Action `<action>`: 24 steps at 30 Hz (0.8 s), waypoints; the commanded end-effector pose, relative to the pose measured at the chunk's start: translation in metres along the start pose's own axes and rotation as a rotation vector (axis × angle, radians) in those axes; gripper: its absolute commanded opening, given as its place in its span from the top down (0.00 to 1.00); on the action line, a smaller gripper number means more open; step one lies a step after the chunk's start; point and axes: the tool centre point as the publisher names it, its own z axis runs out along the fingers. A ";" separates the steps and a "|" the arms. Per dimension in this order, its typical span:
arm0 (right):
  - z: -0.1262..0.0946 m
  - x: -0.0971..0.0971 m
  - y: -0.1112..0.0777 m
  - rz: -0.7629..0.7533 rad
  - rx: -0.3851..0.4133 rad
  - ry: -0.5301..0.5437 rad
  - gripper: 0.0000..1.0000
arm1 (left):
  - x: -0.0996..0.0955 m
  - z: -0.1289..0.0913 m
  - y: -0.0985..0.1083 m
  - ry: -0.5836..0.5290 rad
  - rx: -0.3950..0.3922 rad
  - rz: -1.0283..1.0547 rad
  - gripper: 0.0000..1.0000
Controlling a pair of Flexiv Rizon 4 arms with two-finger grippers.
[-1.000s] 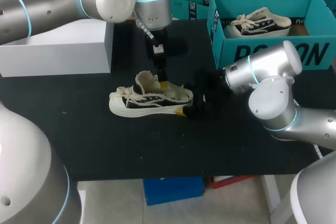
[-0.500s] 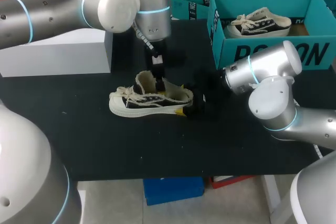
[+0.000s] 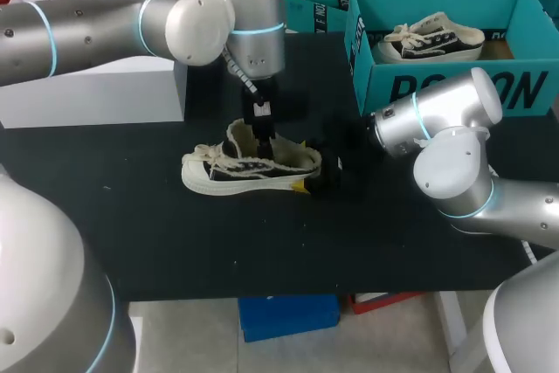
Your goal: Take the shoe out of the shoebox, open the shoe tongue, remove and reinsert the insole, then place the shoe into the shoebox
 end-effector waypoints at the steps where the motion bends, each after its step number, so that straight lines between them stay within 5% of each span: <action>1: 0.001 0.000 0.000 0.001 0.000 -0.002 1.00 | -0.002 0.006 -0.003 0.006 0.002 0.004 1.00; 24: 0.001 0.000 0.000 0.001 0.000 -0.002 1.00 | -0.005 0.030 -0.003 0.039 -0.001 -0.013 1.00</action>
